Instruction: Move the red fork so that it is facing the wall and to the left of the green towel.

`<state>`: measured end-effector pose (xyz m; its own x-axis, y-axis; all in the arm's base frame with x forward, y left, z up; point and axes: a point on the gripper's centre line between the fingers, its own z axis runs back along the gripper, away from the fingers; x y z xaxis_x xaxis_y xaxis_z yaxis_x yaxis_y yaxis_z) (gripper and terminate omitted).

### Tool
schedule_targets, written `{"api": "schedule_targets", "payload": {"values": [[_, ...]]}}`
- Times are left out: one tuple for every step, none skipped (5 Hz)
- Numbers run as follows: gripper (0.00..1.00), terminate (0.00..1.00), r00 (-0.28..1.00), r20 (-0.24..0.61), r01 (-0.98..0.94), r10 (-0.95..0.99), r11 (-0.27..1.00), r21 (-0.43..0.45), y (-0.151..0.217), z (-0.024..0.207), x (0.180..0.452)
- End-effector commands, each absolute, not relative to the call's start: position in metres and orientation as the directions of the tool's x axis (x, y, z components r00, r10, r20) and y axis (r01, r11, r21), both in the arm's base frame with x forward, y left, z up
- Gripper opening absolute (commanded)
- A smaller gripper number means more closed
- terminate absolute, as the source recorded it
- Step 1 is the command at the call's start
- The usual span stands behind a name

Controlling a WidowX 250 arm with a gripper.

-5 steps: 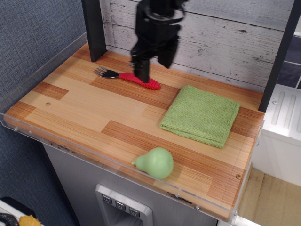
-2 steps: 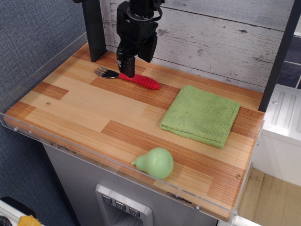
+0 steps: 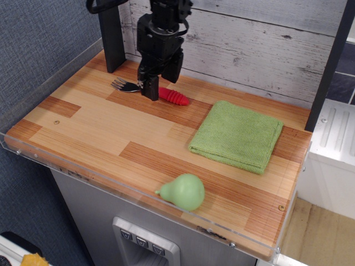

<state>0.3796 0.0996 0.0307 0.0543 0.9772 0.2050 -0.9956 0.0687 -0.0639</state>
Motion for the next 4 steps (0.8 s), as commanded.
{"api": "schedule_targets", "payload": {"values": [[1.00,0.00,0.049,0.222,-0.996,0.974,0.065,-0.067,0.1089,0.0340,0.3731],[1.00,0.00,0.042,0.211,-0.997,0.977,0.055,-0.059,0.1111,0.0285,0.3722],[1.00,0.00,0.046,0.225,-0.998,0.973,0.056,-0.039,0.1141,0.0244,0.3712],[0.00,0.00,0.044,0.230,-0.997,0.972,0.057,-0.052,0.1156,0.0249,0.3703]]}}
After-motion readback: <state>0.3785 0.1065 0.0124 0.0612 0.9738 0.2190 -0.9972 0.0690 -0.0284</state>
